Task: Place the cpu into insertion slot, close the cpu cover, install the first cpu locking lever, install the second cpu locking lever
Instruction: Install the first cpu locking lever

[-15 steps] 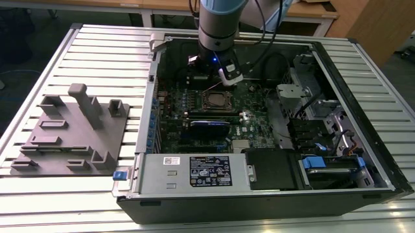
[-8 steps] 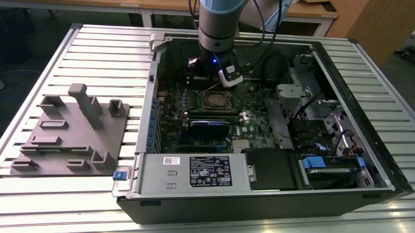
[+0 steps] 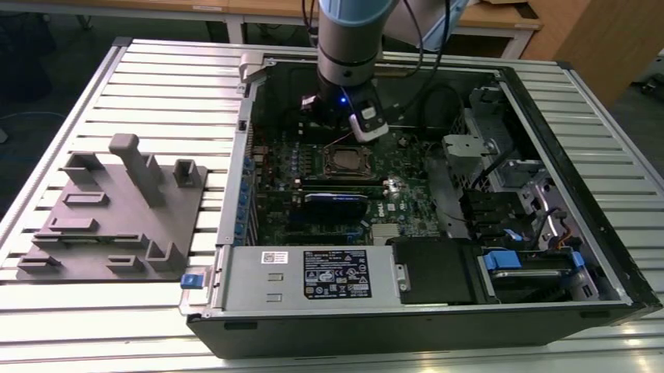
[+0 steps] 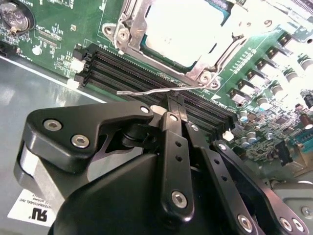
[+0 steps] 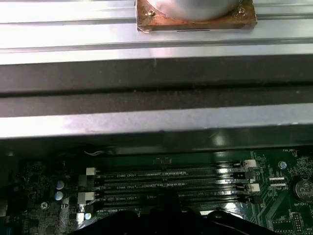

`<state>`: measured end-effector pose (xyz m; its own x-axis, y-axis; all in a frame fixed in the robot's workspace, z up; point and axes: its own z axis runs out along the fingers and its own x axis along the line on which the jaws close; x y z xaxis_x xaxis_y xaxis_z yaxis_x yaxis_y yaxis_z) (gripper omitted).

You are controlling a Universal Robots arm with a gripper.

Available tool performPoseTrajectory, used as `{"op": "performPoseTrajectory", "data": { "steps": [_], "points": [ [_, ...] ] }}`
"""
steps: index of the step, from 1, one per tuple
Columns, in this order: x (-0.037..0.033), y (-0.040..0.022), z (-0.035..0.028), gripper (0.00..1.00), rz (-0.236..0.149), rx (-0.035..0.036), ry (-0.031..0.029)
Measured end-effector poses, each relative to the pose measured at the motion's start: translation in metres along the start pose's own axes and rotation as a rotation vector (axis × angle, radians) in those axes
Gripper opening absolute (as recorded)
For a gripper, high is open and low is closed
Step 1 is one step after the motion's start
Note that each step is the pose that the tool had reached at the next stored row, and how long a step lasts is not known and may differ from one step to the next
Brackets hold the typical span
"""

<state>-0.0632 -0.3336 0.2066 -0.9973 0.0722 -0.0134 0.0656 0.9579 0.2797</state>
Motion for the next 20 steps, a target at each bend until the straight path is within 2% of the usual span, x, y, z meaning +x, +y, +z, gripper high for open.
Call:
{"op": "performPoseTrajectory", "data": {
  "steps": [3,8,11,16,20],
  "points": [
    [0.0000,-0.0007,0.0005,0.11,0.000,0.0096,-0.0009],
    [-0.0001,-0.0022,0.0006,0.11,-0.001,0.0341,-0.0028],
    [-0.0001,-0.0034,0.0005,0.11,-0.002,0.0446,-0.0038],
    [0.0001,-0.0038,0.0004,0.11,-0.002,0.0452,-0.0038],
    [0.0005,-0.0027,-0.0032,0.11,-0.002,0.0445,-0.0038]
  ]
}}
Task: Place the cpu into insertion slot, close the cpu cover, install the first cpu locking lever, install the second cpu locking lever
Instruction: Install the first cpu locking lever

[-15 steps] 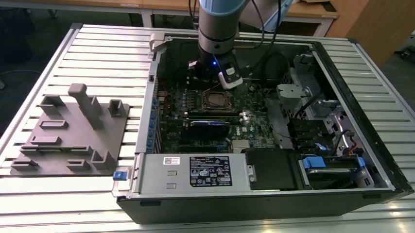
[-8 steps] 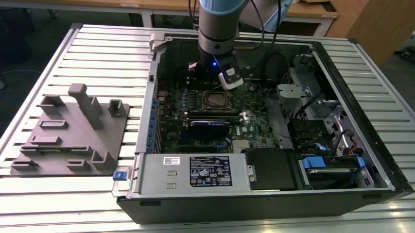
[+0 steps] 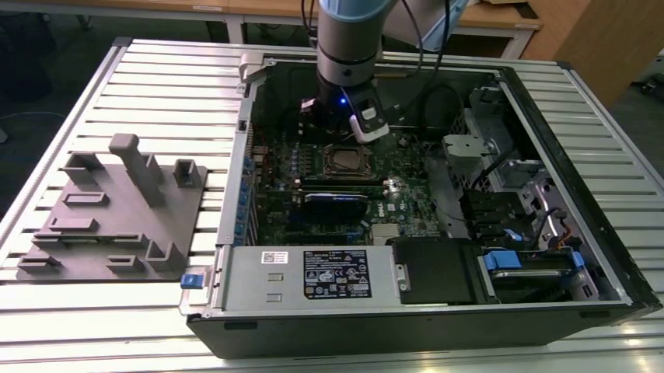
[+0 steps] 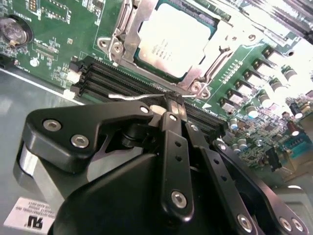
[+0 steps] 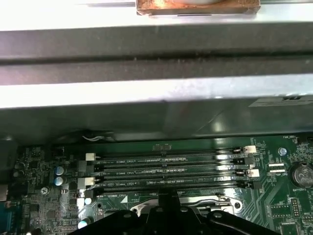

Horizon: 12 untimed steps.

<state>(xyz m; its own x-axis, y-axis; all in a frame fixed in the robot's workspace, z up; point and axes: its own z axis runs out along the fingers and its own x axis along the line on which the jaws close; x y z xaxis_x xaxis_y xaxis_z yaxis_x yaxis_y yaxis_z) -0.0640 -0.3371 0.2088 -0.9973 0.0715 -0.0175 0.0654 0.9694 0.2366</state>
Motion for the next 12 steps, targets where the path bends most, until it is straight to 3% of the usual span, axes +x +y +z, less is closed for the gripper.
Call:
{"op": "performPoseTrajectory", "data": {
  "steps": [6,8,12],
  "points": [
    [0.0001,0.0010,-0.0042,0.11,0.000,-0.0003,-0.0001],
    [0.0000,0.0022,-0.0092,0.11,0.000,0.0000,0.0001],
    [0.0000,0.0022,-0.0093,0.11,0.000,0.0001,0.0001]
  ]
}}
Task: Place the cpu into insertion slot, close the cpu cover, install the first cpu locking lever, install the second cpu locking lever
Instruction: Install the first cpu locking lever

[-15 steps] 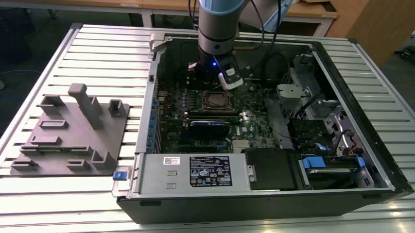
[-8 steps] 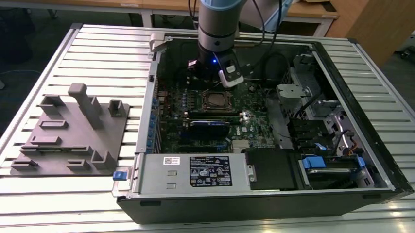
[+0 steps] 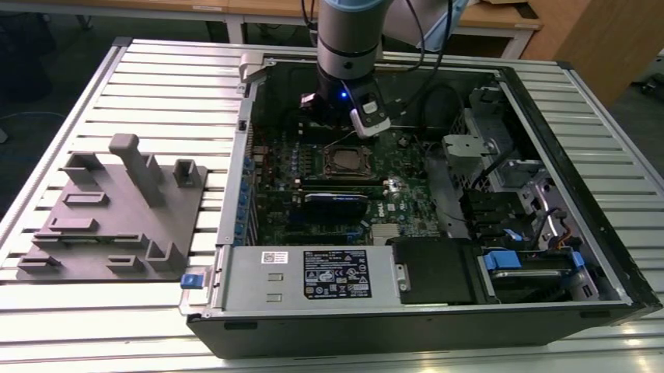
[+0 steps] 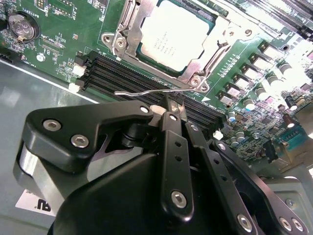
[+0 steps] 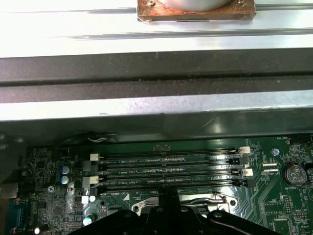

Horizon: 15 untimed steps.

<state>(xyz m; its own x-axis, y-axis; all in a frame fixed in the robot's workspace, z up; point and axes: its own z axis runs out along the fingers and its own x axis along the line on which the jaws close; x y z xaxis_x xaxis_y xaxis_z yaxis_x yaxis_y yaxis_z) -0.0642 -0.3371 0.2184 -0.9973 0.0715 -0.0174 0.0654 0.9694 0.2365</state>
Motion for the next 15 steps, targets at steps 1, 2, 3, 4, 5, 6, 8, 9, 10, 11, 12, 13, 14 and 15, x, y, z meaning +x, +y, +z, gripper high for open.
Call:
{"op": "performPoseTrajectory", "data": {
  "steps": [1,2,3,4,5,6,8,9,10,11,12,13,14,15],
  "points": [
    [0.0000,0.0000,0.0000,0.11,0.000,-0.0001,0.0000],
    [0.0000,0.0000,0.0000,0.11,0.000,-0.0001,-0.0001],
    [0.0000,0.0000,-0.0001,0.11,0.000,-0.0001,0.0000],
    [0.0000,0.0000,-0.0001,0.11,0.000,0.0000,0.0000],
    [-0.0001,0.0000,-0.0001,0.11,0.000,0.0000,0.0000],
    [-0.0002,0.0000,-0.0002,0.11,0.000,0.0002,0.0000],
    [-0.0002,0.0001,-0.0002,0.11,0.000,0.0041,-0.0001],
    [-0.0003,0.0001,-0.0002,0.11,0.000,0.0058,-0.0003],
    [-0.0002,0.0004,-0.0016,0.11,0.000,0.0060,-0.0003],
    [-0.0003,0.0006,-0.0024,0.11,0.000,0.0059,-0.0004],
    [-0.0003,0.0007,-0.0028,0.11,0.000,0.0059,-0.0004],
    [-0.0003,0.0008,-0.0028,0.11,0.000,0.0057,-0.0006],
    [-0.0003,0.0008,-0.0028,0.11,0.000,0.0056,-0.0005],
    [-0.0003,0.0008,-0.0029,0.11,0.000,0.0056,-0.0006]
  ]
}}
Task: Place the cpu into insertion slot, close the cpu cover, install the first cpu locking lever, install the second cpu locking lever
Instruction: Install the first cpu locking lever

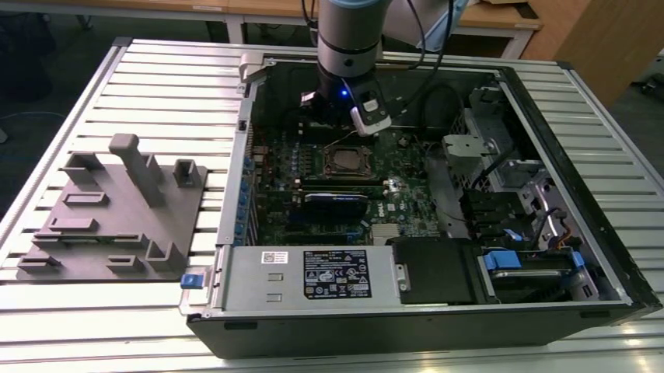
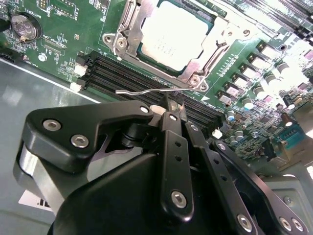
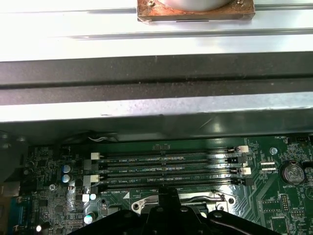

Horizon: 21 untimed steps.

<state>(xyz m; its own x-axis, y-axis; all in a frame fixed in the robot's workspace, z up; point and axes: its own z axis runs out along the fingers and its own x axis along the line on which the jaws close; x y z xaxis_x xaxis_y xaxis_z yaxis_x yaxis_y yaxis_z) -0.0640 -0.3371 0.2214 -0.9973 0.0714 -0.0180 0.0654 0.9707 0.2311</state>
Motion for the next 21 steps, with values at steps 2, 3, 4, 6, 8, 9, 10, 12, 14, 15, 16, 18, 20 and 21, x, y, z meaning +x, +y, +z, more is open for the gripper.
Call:
{"op": "performPoseTrajectory", "data": {
  "steps": [2,3,4,6,8,9,10,12,14,15,16,18,20,21],
  "points": [
    [0.0000,0.0000,-0.0003,0.11,0.000,0.0003,0.0001],
    [0.0000,0.0000,-0.0003,0.11,0.000,0.0002,0.0001],
    [0.0000,0.0000,-0.0003,0.11,0.000,0.0003,0.0002],
    [0.0000,0.0001,-0.0004,0.11,0.000,0.0003,0.0001],
    [0.0000,0.0001,-0.0004,0.11,0.000,0.0003,0.0001],
    [0.0000,0.0001,-0.0004,0.11,0.000,0.0003,0.0002],
    [-0.0001,0.0001,-0.0004,0.11,0.000,0.0003,0.0002],
    [-0.0001,0.0001,-0.0005,0.11,0.000,0.0009,0.0002],
    [-0.0020,0.0002,-0.0005,0.11,0.000,0.0015,0.0003],
    [-0.0024,0.0002,-0.0004,0.11,0.000,0.0013,0.0003],
    [-0.0026,0.0002,-0.0004,0.11,0.000,0.0012,0.0002],
    [-0.0032,0.0003,-0.0001,0.11,0.000,0.0009,0.0000],
    [-0.0045,0.0003,0.0001,0.11,0.000,0.0010,0.0001],
    [-0.0048,0.0003,0.0002,0.11,0.000,0.0011,0.0001]
  ]
}}
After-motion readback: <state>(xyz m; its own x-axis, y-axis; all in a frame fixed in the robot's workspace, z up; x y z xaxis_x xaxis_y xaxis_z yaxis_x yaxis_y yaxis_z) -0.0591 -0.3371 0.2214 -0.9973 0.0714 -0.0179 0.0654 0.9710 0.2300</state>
